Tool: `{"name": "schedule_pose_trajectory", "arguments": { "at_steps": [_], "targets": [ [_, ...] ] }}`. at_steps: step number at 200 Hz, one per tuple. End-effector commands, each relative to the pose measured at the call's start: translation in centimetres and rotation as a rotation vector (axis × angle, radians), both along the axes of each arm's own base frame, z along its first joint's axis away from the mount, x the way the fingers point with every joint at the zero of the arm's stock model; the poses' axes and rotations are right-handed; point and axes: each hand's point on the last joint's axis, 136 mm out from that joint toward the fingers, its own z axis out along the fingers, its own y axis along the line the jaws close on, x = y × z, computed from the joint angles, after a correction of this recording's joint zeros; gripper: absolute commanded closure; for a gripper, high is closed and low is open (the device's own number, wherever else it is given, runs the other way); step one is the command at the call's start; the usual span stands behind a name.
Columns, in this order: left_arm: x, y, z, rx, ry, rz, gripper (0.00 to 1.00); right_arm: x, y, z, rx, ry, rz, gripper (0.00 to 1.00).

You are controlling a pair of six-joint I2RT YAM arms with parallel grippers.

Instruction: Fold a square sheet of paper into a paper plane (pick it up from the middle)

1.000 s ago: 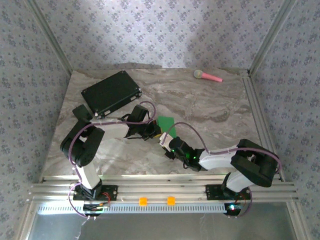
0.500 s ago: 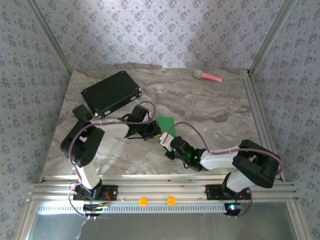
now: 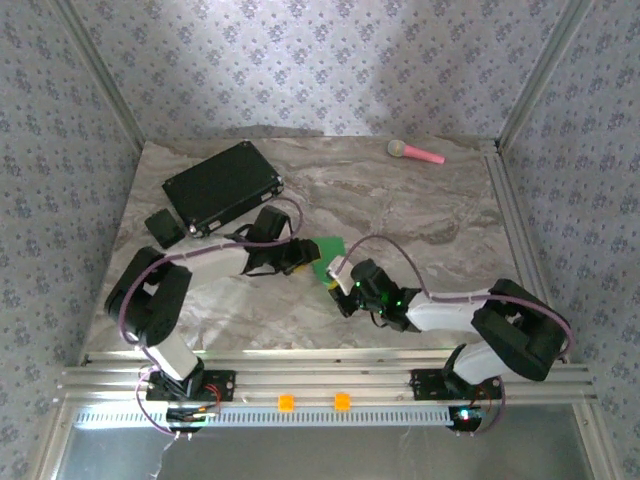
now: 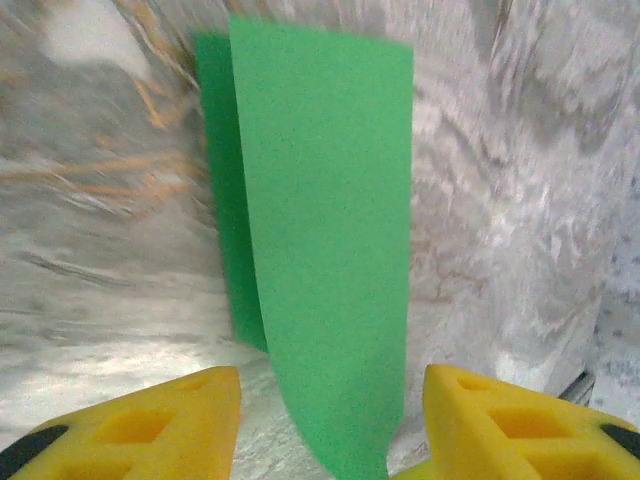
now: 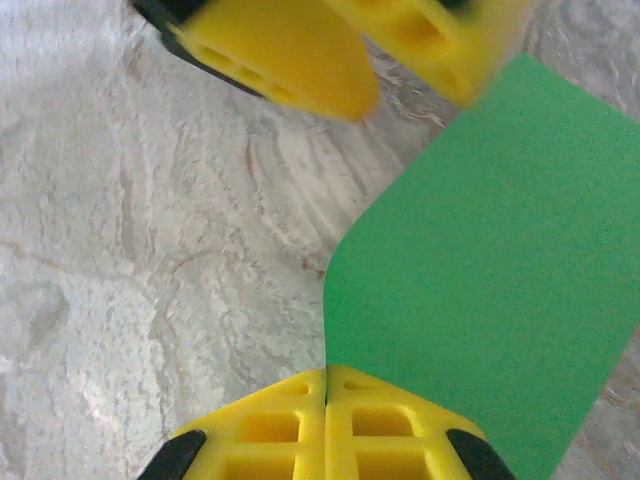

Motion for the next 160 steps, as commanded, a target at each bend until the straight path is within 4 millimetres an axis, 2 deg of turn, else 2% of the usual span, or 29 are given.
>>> {"name": "schedule_pose_trajectory", "arguments": {
  "at_steps": [1,14,28,35,55,72,108,134,160],
  "targets": [
    [1.2,2.6,0.9,0.052,-0.040,0.065,0.48,-1.7,1.4,1.0,0.171,0.314,0.052,1.00],
    [1.7,2.5,1.6,0.033,-0.055,0.055,0.51,-1.9,1.5,1.0,0.202,0.410,0.069,1.00],
    [2.1,1.7,2.4,0.007,-0.070,0.020,0.60,-2.0,1.9,0.8,0.213,0.463,0.083,1.00],
    [2.4,1.1,2.8,-0.012,-0.075,-0.001,0.67,-2.0,2.0,0.6,0.209,0.469,0.080,1.00],
    [3.0,-0.3,3.3,-0.053,-0.074,-0.047,0.76,-1.7,2.2,0.2,0.199,0.458,0.049,1.00],
    [3.6,-1.3,3.4,-0.072,-0.072,-0.080,0.81,-1.8,2.5,0.2,0.219,0.461,0.042,1.00],
    [3.7,-4.0,2.2,-0.072,-0.020,-0.193,0.85,-2.0,2.5,0.1,0.238,0.470,0.036,1.00],
    [3.5,-5.5,0.1,-0.011,0.025,-0.251,0.89,-2.1,2.3,-0.2,0.231,0.471,0.031,1.00],
    [3.3,-5.9,-2.1,0.040,0.066,-0.282,0.90,-2.1,2.3,-0.4,0.227,0.484,0.030,1.00]
  ]
}}
